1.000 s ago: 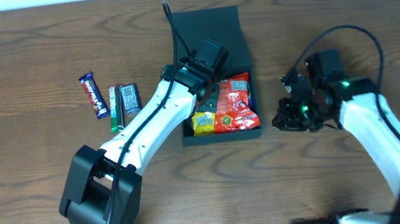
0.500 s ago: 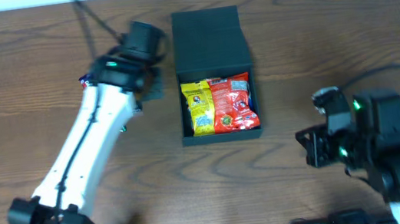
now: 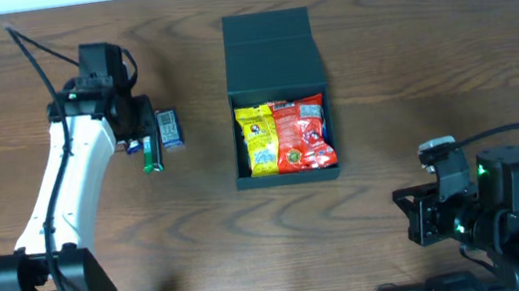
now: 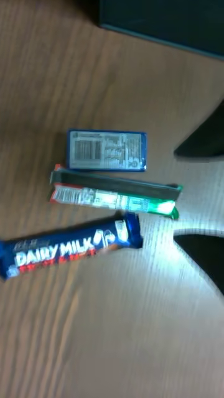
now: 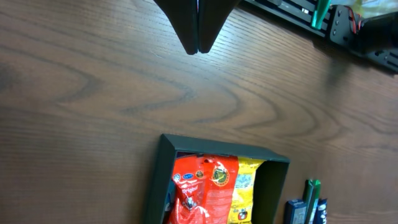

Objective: Pack container
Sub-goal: 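Move the left gripper to the bars on the table and grasp the green bar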

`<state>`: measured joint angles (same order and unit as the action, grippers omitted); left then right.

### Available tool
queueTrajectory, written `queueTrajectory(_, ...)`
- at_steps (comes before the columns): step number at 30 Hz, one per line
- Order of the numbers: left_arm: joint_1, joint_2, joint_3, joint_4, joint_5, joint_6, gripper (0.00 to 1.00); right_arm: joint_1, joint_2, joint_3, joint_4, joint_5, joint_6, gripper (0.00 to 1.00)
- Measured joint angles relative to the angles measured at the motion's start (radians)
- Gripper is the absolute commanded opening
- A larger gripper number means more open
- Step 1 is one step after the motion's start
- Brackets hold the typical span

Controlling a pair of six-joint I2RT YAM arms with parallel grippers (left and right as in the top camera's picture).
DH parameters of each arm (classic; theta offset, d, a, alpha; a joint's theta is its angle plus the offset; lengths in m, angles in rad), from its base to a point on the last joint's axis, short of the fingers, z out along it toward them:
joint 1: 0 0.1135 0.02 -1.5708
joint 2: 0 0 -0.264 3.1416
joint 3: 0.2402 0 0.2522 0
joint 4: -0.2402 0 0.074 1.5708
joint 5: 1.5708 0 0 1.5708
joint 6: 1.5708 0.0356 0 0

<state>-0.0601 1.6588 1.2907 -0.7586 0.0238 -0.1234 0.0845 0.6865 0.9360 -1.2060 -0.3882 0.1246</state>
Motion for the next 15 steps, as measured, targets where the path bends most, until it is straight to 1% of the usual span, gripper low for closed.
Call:
queueTrajectory(1, -0.004, 0.001, -0.026, 0.023, 0.014, 0.003, 0.75, 0.000, 0.000, 0.000, 0.000, 0.000, 0.000, 0.02)
queueTrajectory(2, -0.005, 0.002, -0.030, 0.026, 0.021, 0.001, 0.76, 0.000, 0.000, 0.000, 0.000, 0.000, 0.000, 0.02)
queueTrajectory(6, -0.016, 0.002, -0.060, 0.058, 0.040, 0.005, 0.76, 0.000, 0.000, 0.000, 0.000, 0.000, 0.000, 0.02)
queueTrajectory(9, -0.019, 0.002, -0.077, 0.064, 0.018, 0.005, 0.76, 0.000, 0.000, 0.000, 0.000, 0.000, 0.000, 0.02)
queueTrajectory(13, -0.019, 0.002, -0.084, 0.085, -0.021, 0.018, 0.68, 0.000, 0.000, 0.000, 0.000, 0.000, 0.000, 0.02)
queueTrajectory(15, -0.019, 0.004, -0.085, 0.086, -0.031, 0.028, 0.66, 0.000, 0.000, 0.000, 0.000, 0.000, 0.000, 0.02)
